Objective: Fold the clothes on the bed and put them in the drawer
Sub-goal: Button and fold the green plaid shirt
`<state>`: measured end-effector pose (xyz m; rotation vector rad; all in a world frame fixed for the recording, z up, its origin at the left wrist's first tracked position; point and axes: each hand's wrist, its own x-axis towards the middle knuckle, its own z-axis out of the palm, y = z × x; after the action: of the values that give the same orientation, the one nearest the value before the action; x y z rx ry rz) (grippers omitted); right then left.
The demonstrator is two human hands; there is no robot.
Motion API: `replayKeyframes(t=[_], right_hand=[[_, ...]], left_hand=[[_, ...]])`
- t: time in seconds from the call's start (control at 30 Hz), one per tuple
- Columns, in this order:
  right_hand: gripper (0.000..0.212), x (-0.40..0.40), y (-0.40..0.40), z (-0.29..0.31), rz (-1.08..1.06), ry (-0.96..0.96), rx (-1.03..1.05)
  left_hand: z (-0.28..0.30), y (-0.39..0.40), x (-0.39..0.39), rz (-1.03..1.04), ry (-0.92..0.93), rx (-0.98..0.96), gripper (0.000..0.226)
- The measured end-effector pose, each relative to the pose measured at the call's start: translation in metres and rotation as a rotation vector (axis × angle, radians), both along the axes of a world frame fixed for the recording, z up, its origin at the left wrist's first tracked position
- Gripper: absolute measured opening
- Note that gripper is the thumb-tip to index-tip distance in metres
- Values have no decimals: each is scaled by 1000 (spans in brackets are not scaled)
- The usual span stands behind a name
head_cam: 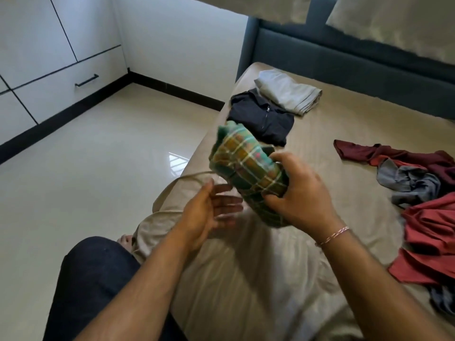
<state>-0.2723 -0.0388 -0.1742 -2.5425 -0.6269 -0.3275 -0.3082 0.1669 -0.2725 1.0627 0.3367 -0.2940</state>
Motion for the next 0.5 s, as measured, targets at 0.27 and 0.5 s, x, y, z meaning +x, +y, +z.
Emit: replayKeyframes(t=[0.27, 0.5], right_hand=[[50, -50, -1, -93, 314, -210, -567], [32, -66, -17, -96, 27, -193, 187]], left_hand=[[-2, 27, 5, 79, 72, -114, 68], [-3, 32, 5, 20, 29, 265, 48]])
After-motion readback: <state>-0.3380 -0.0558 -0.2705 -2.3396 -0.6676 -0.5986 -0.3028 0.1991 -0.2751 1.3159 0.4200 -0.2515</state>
